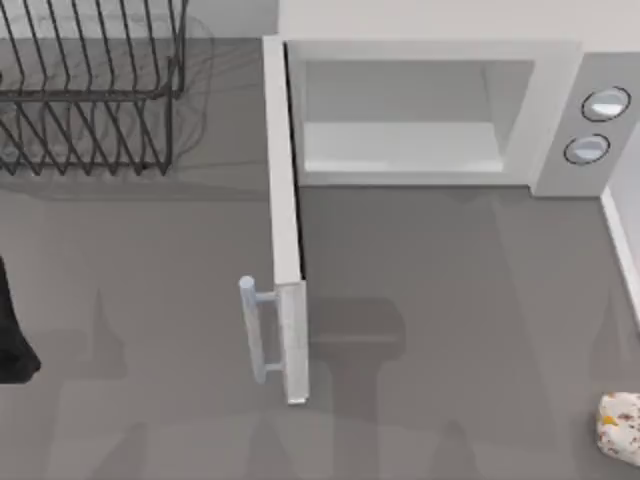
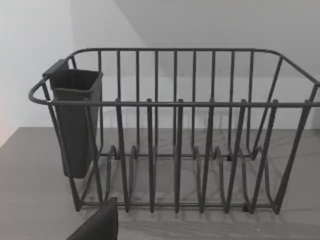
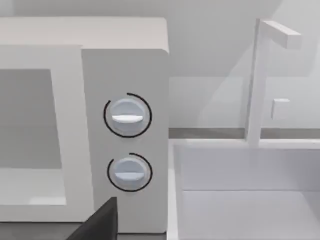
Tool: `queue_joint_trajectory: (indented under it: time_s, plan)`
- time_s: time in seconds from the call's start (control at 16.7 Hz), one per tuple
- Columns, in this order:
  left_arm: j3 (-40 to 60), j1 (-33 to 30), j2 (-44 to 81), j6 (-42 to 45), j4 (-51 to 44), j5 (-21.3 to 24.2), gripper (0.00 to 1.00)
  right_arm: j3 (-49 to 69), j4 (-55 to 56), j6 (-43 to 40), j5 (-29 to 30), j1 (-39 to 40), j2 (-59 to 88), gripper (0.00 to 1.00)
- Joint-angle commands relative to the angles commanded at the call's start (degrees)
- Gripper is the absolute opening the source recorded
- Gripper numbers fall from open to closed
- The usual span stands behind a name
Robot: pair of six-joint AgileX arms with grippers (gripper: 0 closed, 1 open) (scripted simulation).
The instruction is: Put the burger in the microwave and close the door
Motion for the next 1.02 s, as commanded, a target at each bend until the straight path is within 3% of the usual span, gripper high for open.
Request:
queue_joint_trajectory:
  time_s: [0.42,1.02]
  plan:
    - [0.0,0.0,0.0,0.0,0.0,0.0,1.0,6.5,-7.6,4.0,0.0,2.2,9.3,1.0]
    - [0.0,0.0,0.0,0.0,0.0,0.0,1.0,33.4,-39.7,20.8,0.1,11.6,56.8,1.0]
